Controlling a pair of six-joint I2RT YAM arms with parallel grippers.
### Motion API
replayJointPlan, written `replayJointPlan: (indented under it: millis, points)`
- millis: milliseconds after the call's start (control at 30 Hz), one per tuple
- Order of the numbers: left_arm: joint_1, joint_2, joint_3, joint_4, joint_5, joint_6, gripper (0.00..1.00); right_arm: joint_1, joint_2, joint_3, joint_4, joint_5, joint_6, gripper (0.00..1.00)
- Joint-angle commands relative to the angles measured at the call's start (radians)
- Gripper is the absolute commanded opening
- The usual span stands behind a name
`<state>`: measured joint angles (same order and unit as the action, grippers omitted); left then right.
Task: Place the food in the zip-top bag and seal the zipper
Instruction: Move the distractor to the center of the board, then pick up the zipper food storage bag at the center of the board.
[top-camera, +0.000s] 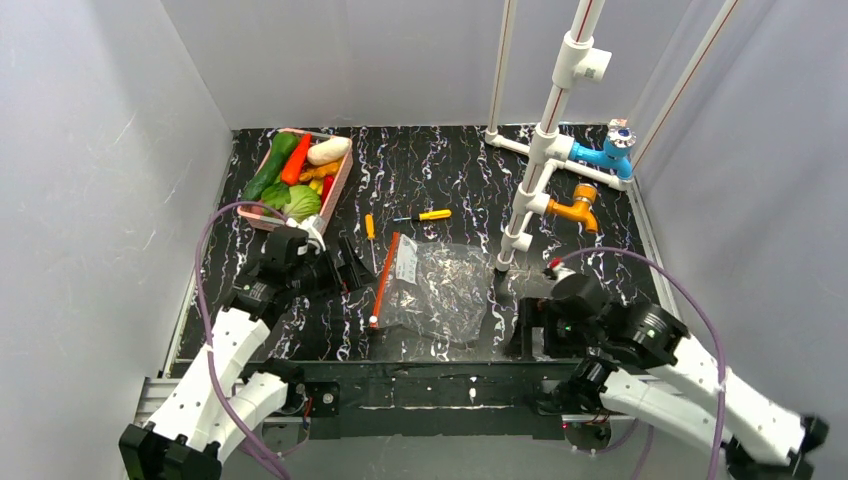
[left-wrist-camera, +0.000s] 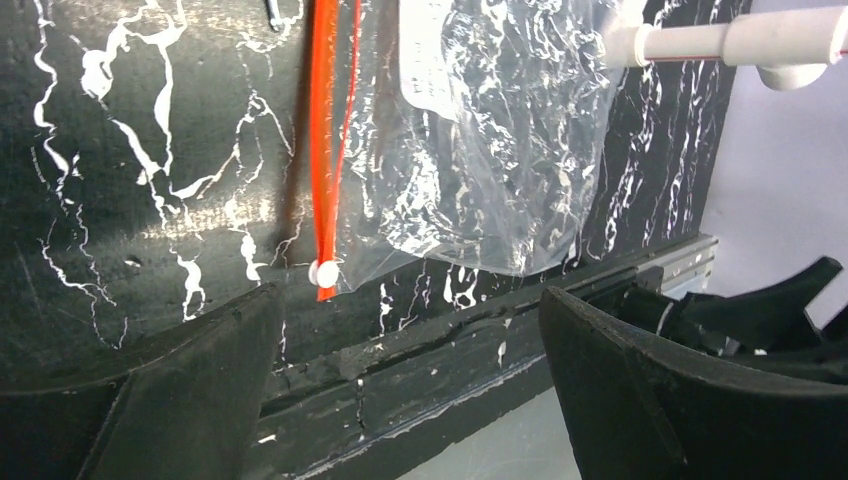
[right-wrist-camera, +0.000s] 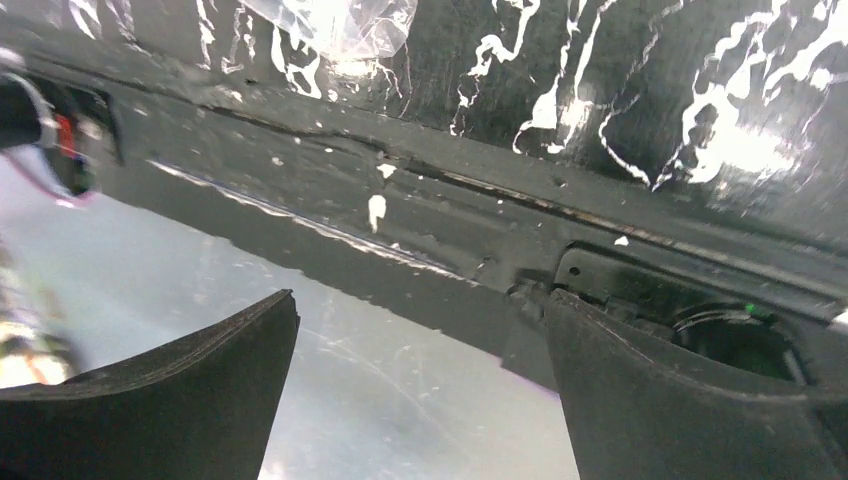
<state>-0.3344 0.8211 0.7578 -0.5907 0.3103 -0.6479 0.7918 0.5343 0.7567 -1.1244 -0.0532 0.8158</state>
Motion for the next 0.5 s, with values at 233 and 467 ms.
replayJointPlan:
  millis: [233,467]
  points:
    - [-0.002,-0.247,0.059,-0.177,-0.173,-0.017,0.99,0.561,0.66,0.43,0.084,0.639,0.115,1.0]
    - [-0.003,-0.415,0.166,-0.322,-0.369,-0.015,0.99,0.548,0.96,0.664,0.276,0.75,0.05,1.0]
